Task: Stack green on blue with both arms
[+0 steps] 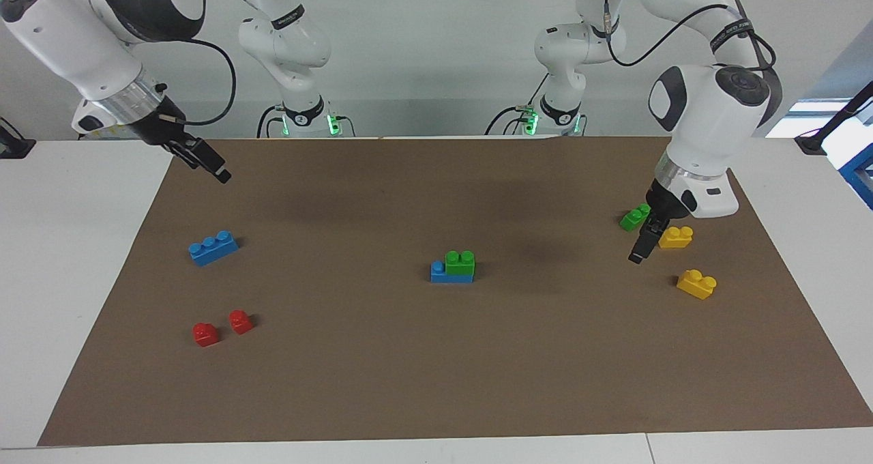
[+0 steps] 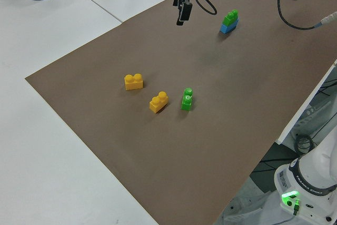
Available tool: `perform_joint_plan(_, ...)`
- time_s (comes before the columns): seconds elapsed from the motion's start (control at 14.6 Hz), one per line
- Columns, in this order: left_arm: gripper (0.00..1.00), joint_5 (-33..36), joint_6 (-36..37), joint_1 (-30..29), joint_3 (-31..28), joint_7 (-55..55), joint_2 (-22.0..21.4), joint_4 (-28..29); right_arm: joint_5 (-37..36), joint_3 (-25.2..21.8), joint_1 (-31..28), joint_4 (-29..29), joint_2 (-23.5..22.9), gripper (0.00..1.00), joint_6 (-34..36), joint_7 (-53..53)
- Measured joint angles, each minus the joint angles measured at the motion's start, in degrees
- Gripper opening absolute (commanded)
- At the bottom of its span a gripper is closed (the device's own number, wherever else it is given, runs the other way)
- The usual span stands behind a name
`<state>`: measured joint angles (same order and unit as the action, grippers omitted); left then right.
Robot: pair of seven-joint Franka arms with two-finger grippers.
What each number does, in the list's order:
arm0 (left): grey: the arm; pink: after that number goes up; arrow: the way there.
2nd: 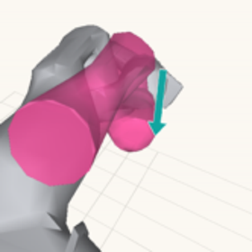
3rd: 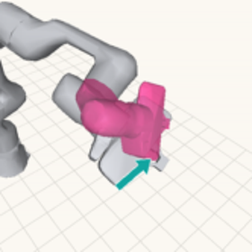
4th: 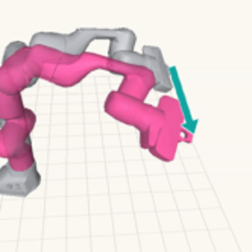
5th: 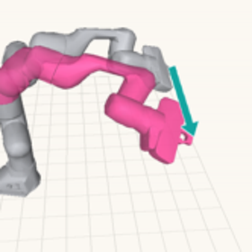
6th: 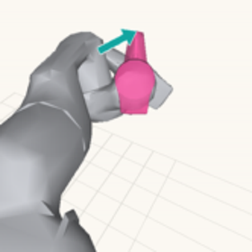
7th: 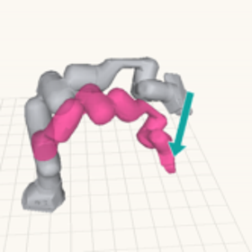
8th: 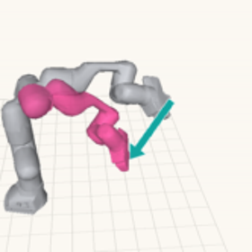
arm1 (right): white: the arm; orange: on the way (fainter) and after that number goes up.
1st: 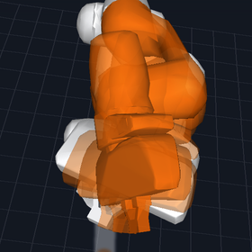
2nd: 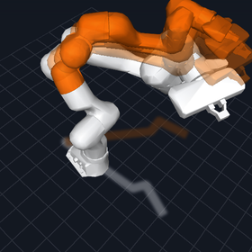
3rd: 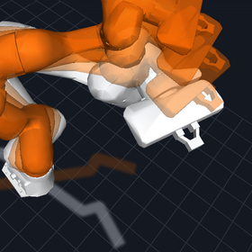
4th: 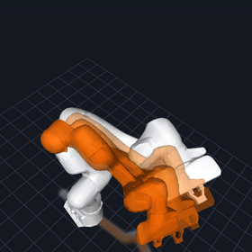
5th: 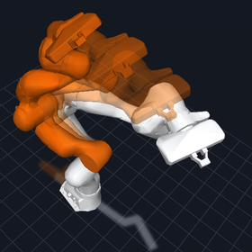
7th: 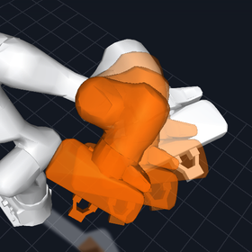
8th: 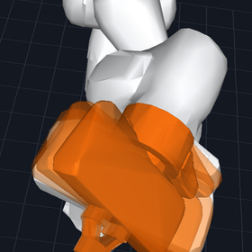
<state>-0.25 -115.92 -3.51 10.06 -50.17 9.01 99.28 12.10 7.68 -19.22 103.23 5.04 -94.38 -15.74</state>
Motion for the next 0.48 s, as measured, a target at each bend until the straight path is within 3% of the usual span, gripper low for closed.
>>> perform_joint_plan(0.48, 1.0, -0.52, 4.76, -4.0, -0.27, 18.05, -2.23, -0.01, -5.15, -0.53, -0.89, -0.58, 4.25, 1.0, 1.33, 13.91)
